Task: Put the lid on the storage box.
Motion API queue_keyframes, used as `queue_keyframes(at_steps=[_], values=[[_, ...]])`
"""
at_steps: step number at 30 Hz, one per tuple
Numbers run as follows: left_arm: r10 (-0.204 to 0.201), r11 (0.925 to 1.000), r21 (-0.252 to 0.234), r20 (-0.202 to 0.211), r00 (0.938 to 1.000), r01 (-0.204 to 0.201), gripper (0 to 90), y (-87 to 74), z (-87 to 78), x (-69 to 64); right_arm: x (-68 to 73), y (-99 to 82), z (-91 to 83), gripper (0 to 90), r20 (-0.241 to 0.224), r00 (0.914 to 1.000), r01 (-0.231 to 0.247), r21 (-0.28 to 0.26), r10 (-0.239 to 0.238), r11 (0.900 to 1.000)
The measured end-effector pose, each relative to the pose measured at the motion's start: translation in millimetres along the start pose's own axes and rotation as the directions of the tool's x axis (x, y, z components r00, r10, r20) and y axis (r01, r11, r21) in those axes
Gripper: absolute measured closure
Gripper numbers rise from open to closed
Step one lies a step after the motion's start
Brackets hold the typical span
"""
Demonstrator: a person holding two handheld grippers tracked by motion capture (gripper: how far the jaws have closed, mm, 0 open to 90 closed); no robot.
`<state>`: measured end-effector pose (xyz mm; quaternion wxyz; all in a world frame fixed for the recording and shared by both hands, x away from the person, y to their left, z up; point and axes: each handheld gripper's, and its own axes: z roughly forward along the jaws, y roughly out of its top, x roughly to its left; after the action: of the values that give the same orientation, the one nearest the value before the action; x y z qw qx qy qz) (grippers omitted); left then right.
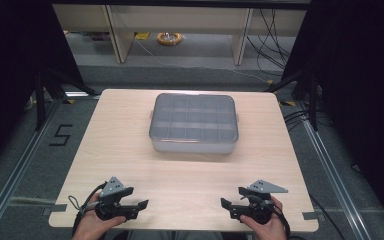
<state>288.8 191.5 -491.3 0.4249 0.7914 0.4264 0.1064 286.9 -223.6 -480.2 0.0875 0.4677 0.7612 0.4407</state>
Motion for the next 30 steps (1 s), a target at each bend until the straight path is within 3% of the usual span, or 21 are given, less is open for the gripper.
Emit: queue_keyframes(at_steps=[1,2,3,4,6,8,9,10,11,14,15,17,18,19,20,21,22,26,30], values=[[0.015,0.9997,0.018,-0.008,0.9999,-0.015,25.3,-2.0,-1.4,-1.9,4.9,-5.1,-0.7,19.2,-0.009,0.9993,-0.036,0.009,0.036,0.9993],[0.015,0.9997,0.018,-0.008,0.9999,-0.015,24.9,-2.0,-1.4,-1.9,4.9,-5.1,-0.7,19.2,-0.009,0.9993,-0.036,0.009,0.036,0.9993],[0.036,0.9989,0.029,0.005,0.9993,-0.037,24.9,-2.7,-2.6,-2.3,3.5,-6.1,-2.5,19.1,0.005,1.0,-0.001,0.017,0.001,0.9999],[0.033,0.999,0.029,0.011,0.9994,-0.034,24.4,-3.6,-3.0,-3.8,5.8,-8.8,-2.5,18.7,-0.014,0.9998,-0.016,0.016,0.016,0.9997],[0.025,0.9996,0.015,0.019,0.9995,-0.026,23.0,-5.1,-3.1,-6.7,5.4,-13.4,-3.5,17.3,-0.001,0.9999,0.016,0.029,-0.016,0.9995],[0.054,0.9984,0.018,0.01,0.9985,-0.054,22.6,-7.8,-4.2,-8.8,6.6,-16.8,-5.0,17.3,-0.013,0.9998,0.015,0.031,-0.015,0.9994],[0.073,0.997,0.024,0.015,0.9972,-0.073,22.4,-9.3,-4.6,-9.9,9.2,-18.7,-4.8,17.3,-0.015,0.9998,-0.015,0.041,0.016,0.999],[0.079,0.9963,0.034,0.016,0.9967,-0.08,22.2,-9.7,-5.3,-9.7,6.9,-19.3,-5.2,17.3,-0.004,0.9999,0.017,0.039,-0.017,0.9991],[0.079,0.9963,0.034,0.016,0.9967,-0.08,22.2,-9.7,-5.3,-9.7,9.2,-20.3,-6.2,17.3,-0.005,0.9999,-0.014,0.05,0.014,0.9986],[0.079,0.9961,0.038,0.013,0.9968,-0.079,22.1,-11.3,-4.8,-11.0,6.8,-22.2,-8.1,17.3,-0.003,1.0,0.006,0.054,-0.006,0.9985],[0.09,0.9947,0.048,0.021,0.9957,-0.091,22.1,-11.0,-5.4,-10.5,7.6,-24.2,-7.4,17.3,0.001,1.0,-0.001,0.058,0.001,0.9983],[0.076,0.9959,0.046,0.028,0.9967,-0.078,22.1,-10.9,-4.1,-11.2,7.7,-25.3,-7.9,17.4,0.001,1.0,0.001,0.054,-0.001,0.9985],[0.091,0.9946,0.049,0.015,0.9957,-0.092,22.2,-11.5,-3.1,-10.5,9.4,-25.8,-9.6,17.4,-0.006,0.9998,-0.017,0.067,0.017,0.9976],[0.09,0.9943,0.056,0.018,0.9958,-0.091,22.3,-11.6,-3.3,-10.6,9.5,-26.1,-9.3,17.4,-0.001,0.9999,-0.016,0.071,0.017,0.9974],[0.09,0.9943,0.056,0.018,0.9958,-0.091,22.3,-11.6,-3.3,-10.6,6.3,-26.5,-6.6,17.4,0.004,0.9997,0.023,0.056,-0.023,0.9982],[0.078,0.9946,0.066,0.022,0.9967,-0.08,22.3,-11.4,-3.5,-11.0,6.3,-26.5,-6.6,17.4,0.004,0.9997,0.023,0.056,-0.023,0.9982],[0.1,0.9937,0.05,0.009,0.995,-0.1,22.3,-11.4,-3.0,-10.9,6.9,-26.7,-5.7,17.4,0.01,0.9998,0.019,0.065,-0.02,0.9977],[0.099,0.9942,0.04,0.011,0.995,-0.1,22.5,-11.1,-3.3,-11.9,6.9,-26.6,-5.8,17.5,-0.022,0.9994,0.027,0.062,-0.025,0.9977],[0.101,0.994,0.04,0.011,0.9948,-0.101,22.5,-11.1,-3.3,-11.9,7.6,-26.6,-5.7,17.5,-0.011,0.9997,0.023,0.072,-0.023,0.9971]])
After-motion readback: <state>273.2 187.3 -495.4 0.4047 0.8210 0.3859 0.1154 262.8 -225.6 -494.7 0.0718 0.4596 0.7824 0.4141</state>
